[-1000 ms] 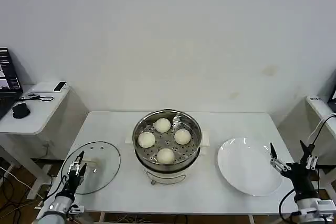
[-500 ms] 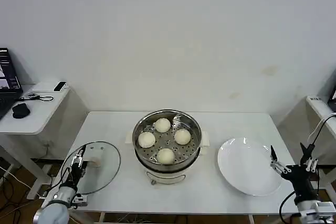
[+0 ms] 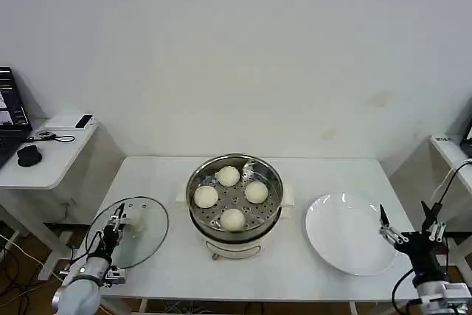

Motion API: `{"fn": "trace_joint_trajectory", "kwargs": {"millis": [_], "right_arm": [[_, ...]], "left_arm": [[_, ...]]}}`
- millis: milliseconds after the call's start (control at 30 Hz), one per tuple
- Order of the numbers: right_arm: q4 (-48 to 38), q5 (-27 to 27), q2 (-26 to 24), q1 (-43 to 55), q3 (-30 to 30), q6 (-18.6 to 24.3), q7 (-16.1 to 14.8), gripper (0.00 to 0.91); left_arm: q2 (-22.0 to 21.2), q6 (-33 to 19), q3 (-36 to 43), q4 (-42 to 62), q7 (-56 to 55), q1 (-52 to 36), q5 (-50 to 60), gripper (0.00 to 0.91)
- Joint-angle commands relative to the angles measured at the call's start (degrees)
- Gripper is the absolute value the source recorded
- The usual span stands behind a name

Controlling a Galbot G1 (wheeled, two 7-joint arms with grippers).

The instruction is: Take steamed baozi put them in steamer then cover it.

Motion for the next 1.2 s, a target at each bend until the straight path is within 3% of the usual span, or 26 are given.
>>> {"fn": "trace_joint_trajectory", "kwargs": {"millis": [33, 367, 833, 1200], "right_arm": [[0.11, -0.10, 0.09, -0.03, -0.21, 0.04, -0.02, 0.907], [0.38, -0.45, 0.10, -0.12, -0.88, 0.21, -0.10, 0.907], [0.25, -0.93, -0.92, -0.03, -1.60, -0.09, -0.38, 0.907], [-0.13, -4.02, -0.59, -0.02, -2.34, 0.28, -1.05, 0.907]], "left_arm": [[0.11, -0.23, 0.26, 0.65, 0.24, -0.94, 0.07, 0.000], [0.46, 0.06, -2.30, -5.74, 0.96, 2.06, 0.24, 0.000], [-0.73, 18.10, -9.61, -31.48, 9.04, 13.39, -10.09, 0.000], [1.85, 22.98, -7.87, -40.97, 16.84, 11.09, -11.31, 0.000]]}}
